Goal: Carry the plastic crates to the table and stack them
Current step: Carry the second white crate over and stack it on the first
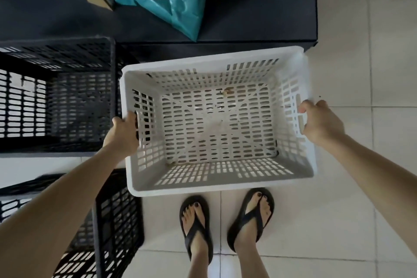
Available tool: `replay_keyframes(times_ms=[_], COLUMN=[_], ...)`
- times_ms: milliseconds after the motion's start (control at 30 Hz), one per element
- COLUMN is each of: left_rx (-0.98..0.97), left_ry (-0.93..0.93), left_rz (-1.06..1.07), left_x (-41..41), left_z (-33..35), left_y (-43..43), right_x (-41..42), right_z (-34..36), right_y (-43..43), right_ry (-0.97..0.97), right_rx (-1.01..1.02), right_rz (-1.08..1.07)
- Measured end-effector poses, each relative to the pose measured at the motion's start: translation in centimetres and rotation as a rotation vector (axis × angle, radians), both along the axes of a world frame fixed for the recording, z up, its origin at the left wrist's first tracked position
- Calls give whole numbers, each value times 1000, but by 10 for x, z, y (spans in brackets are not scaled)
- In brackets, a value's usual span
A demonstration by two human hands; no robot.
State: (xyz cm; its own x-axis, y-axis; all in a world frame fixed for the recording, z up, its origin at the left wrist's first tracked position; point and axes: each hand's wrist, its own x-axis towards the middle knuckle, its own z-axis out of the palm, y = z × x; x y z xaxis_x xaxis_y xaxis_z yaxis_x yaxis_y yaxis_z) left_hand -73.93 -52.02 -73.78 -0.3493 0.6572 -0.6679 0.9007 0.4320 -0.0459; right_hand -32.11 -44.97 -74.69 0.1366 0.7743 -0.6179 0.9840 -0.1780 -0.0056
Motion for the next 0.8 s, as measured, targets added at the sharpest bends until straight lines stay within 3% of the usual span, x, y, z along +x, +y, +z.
replay_keyframes(times_ms=[333, 800], left_rx=[-23, -19], left_ry=[-4, -26], left_rz=[-89, -447], left_x=[64, 255], left_z=[73, 251], left_y=[-3, 36], right_x=[66, 249], right_z=[63, 276], right_y=[-47, -107], right_ry=[39, -67], right_rx=[1, 57], right_rz=[-153, -412])
